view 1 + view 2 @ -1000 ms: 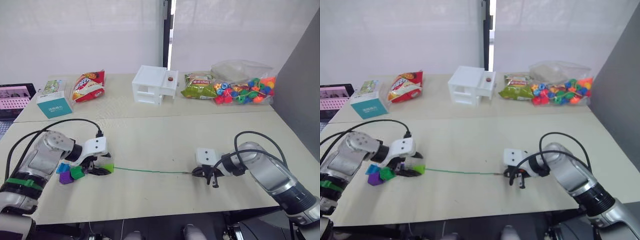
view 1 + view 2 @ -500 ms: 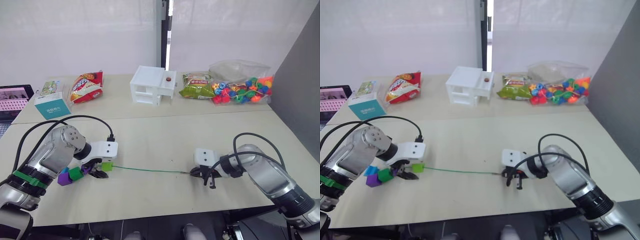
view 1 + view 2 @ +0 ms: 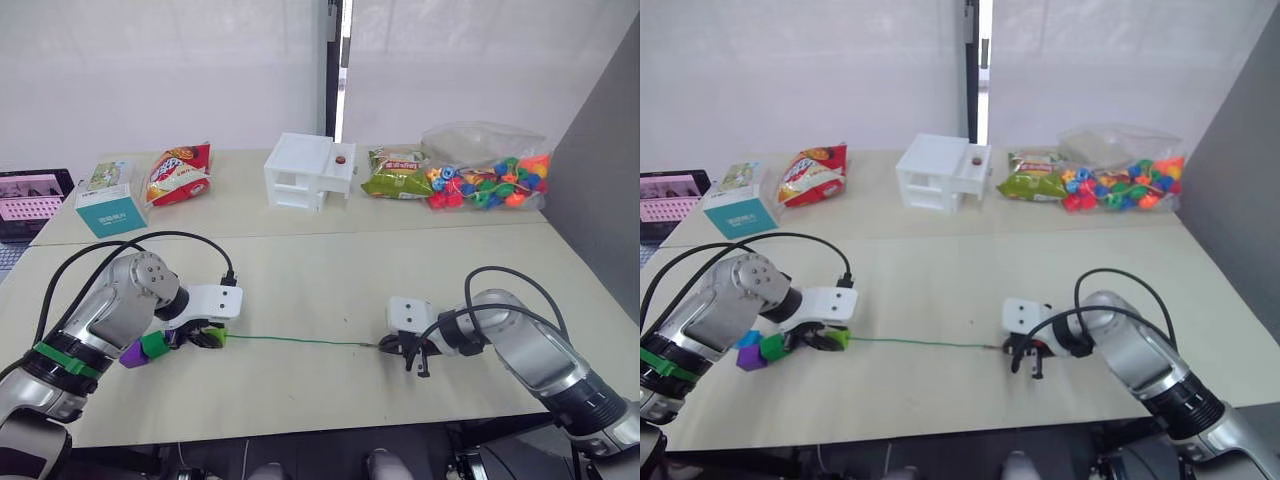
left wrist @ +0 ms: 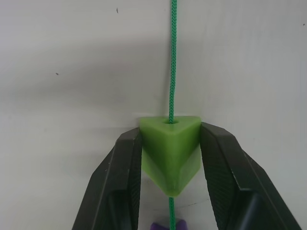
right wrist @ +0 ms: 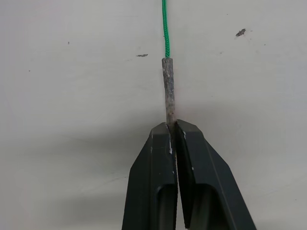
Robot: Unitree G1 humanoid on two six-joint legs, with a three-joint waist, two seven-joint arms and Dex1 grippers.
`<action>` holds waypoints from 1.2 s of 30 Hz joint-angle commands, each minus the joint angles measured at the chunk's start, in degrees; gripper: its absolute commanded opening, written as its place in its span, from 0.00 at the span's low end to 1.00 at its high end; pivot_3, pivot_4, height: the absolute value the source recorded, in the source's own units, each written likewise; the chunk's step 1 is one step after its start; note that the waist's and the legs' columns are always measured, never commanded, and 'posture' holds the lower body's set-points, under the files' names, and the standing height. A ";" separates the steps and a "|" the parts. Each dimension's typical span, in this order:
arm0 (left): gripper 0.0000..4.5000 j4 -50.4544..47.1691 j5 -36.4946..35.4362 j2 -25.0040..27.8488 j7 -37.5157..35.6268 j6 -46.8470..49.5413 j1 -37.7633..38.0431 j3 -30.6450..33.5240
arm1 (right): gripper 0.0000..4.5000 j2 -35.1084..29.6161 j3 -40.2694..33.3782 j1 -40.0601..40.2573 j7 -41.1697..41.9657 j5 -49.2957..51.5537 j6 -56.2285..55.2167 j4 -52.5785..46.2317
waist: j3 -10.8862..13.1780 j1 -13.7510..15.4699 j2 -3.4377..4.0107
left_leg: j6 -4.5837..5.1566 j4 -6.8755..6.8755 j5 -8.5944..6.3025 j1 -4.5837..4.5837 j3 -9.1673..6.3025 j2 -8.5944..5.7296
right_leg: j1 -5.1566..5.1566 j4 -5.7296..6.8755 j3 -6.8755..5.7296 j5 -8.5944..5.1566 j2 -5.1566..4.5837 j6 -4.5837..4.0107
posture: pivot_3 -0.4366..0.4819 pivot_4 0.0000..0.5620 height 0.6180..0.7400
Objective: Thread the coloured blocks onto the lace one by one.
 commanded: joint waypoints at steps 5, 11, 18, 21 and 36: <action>0.28 6.00 0.72 8.52 0.75 -7.47 3.51 3.92 | 0.00 -3.74 -2.38 1.06 1.72 -0.17 -1.54 1.49 | 0.01 -0.27 -0.01 | 0.00 -0.02 0.00 -0.06 0.00 0.00 | -0.05 0.00 0.00 0.00 0.00 0.00 | 0.48 0.27 1.00; 0.28 7.10 0.48 10.92 0.20 -9.71 3.45 5.45 | 0.00 -8.58 -5.80 1.32 3.09 0.56 -5.07 5.69 | 0.05 0.31 -0.03 | 0.01 0.00 -0.01 -0.26 0.01 0.00 | -0.07 -0.01 -0.02 0.00 -0.02 0.01 | 0.48 0.27 1.00; 0.28 5.82 1.90 10.96 -0.39 -11.93 1.98 5.06 | 0.00 -9.55 -5.57 1.98 3.54 -0.07 -7.84 9.25 | 0.10 0.26 -0.11 | 0.01 -0.01 -0.01 -0.32 0.02 0.00 | -0.17 -0.01 -0.03 0.00 -0.01 0.00 | 0.48 0.27 1.00; 0.28 7.57 4.15 9.90 2.12 -15.07 1.56 4.00 | 0.00 -9.32 -5.12 2.29 3.80 -0.05 -7.61 9.45 | 0.10 0.24 -0.12 | 0.01 0.00 -0.01 -0.32 0.02 0.00 | -0.15 -0.01 -0.03 0.00 -0.01 0.01 | 0.48 0.27 1.00; 0.28 2.47 1.79 9.29 0.82 -17.83 6.60 6.05 | 0.00 -13.61 -5.70 5.43 5.50 -1.48 -8.26 11.76 | 0.09 1.06 -0.16 | 0.01 0.03 -0.01 -0.31 0.02 0.00 | -0.05 -0.05 -0.03 0.00 -0.03 0.01 | 0.48 0.27 1.00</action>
